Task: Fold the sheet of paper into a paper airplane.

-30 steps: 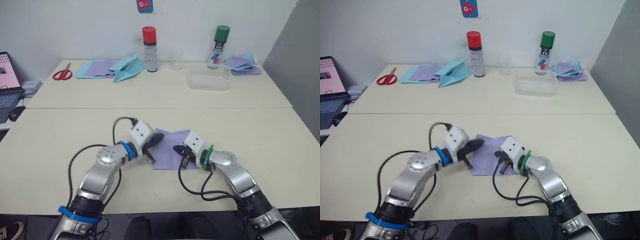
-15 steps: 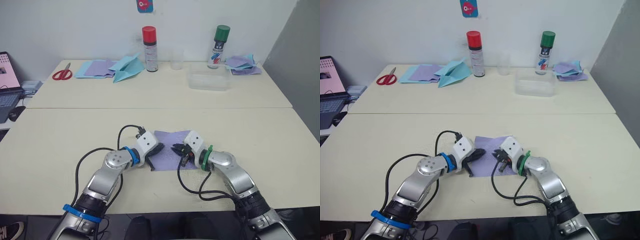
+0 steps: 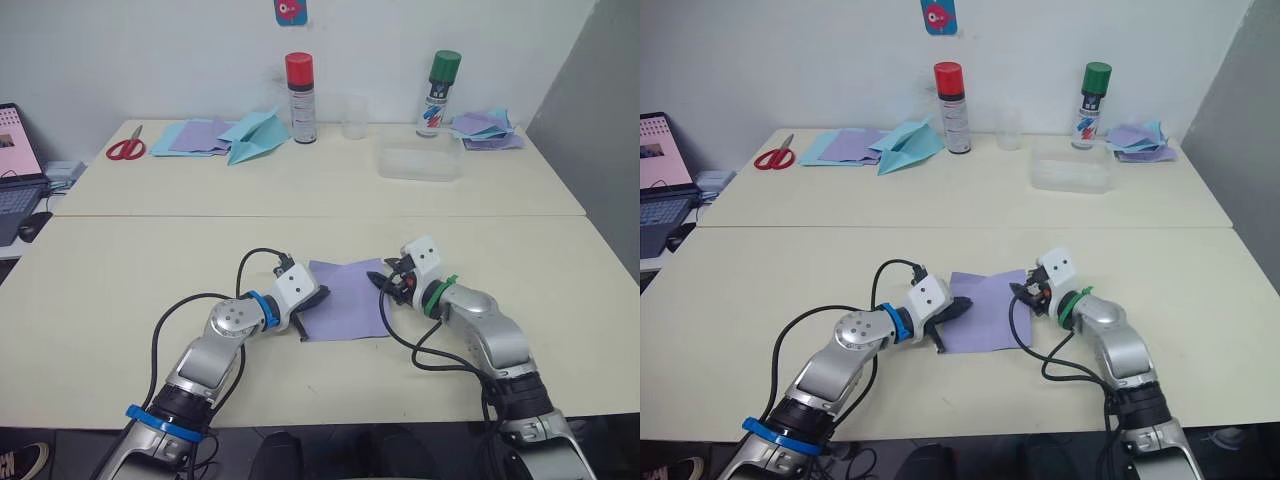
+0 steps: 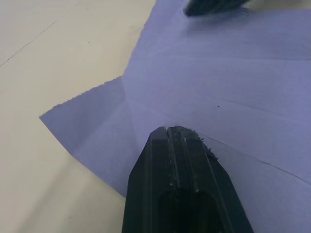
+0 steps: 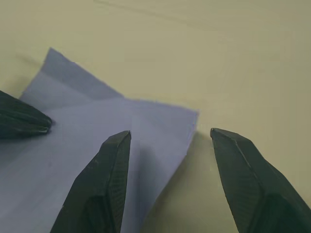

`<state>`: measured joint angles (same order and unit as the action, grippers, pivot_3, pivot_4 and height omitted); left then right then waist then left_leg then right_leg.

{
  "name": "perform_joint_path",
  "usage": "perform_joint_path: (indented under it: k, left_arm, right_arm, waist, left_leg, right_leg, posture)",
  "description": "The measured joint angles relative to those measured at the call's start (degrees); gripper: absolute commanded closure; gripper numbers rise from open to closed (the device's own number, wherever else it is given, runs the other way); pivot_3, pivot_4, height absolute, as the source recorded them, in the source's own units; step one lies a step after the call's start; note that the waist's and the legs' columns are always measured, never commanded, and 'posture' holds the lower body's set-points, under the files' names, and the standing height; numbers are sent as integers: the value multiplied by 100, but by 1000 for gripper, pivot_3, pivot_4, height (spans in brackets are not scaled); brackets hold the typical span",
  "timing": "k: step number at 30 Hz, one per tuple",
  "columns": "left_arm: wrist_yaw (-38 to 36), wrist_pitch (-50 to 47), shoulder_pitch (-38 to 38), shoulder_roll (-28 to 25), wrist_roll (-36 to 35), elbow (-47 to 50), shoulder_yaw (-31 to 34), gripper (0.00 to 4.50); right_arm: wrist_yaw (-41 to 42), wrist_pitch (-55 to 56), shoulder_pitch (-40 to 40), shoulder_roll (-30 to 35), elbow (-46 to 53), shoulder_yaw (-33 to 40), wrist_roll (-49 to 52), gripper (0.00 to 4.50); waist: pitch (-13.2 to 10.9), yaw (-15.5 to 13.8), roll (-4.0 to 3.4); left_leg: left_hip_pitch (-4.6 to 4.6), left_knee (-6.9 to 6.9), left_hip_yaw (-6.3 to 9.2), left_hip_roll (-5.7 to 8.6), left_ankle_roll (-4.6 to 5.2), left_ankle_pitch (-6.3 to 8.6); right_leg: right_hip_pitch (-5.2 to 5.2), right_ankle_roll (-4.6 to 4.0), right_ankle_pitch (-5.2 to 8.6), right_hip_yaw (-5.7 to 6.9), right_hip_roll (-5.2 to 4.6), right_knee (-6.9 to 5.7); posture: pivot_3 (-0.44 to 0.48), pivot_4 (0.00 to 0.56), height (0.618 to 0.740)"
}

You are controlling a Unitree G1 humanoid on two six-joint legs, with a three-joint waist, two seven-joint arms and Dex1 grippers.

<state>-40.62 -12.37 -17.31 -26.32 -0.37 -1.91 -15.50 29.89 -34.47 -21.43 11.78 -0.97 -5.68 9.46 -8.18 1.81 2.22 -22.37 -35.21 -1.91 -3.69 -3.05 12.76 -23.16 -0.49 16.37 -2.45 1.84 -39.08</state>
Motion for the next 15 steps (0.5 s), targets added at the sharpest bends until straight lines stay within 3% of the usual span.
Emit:
perform_joint_path:
  k: [6, 9, 14, 15]
  left_arm:
    - [-25, 34, -96, 48, 21, -98, -47, 4500]
    - [-26, 35, -105, 51, 25, -110, -47, 4500]
    - [-23, 44, -107, 55, 25, -131, -42, 4500]
    - [-23, 45, -108, 55, 25, -139, -42, 4500]
  right_arm:
    - [-35, -118, -334, -116, -376, 163, 154, 1961]
    - [13, -97, -361, -110, -466, 204, 226, 2701]
    - [292, 301, -364, 110, -492, -17, 160, 4487]
    - [334, 390, -363, 125, -494, -53, 111, 4487]
  waist:
    - [0, 0, 0]
    - [0, 1, 0]
    - [0, 1, 0]
    - [0, 1, 0]
  left_leg:
    - [-5, -5, 0, 7, 0, 0]
    - [-5, -5, 0, 6, 1, 0]
    - [-5, -5, 0, 6, 1, 0]
    - [-4, -5, 0, 6, 1, 0]
  right_leg:
    - [0, 4, -2, -5, 0, 4]
    - [0, 4, -2, -4, 0, 4]
    - [0, 4, -2, -1, 0, 3]
    - [0, 4, -2, -1, 0, 2]
  posture:
    - [0, 150, 740]
    - [0, 150, 740]
    - [0, 150, 740]
    - [0, 150, 740]
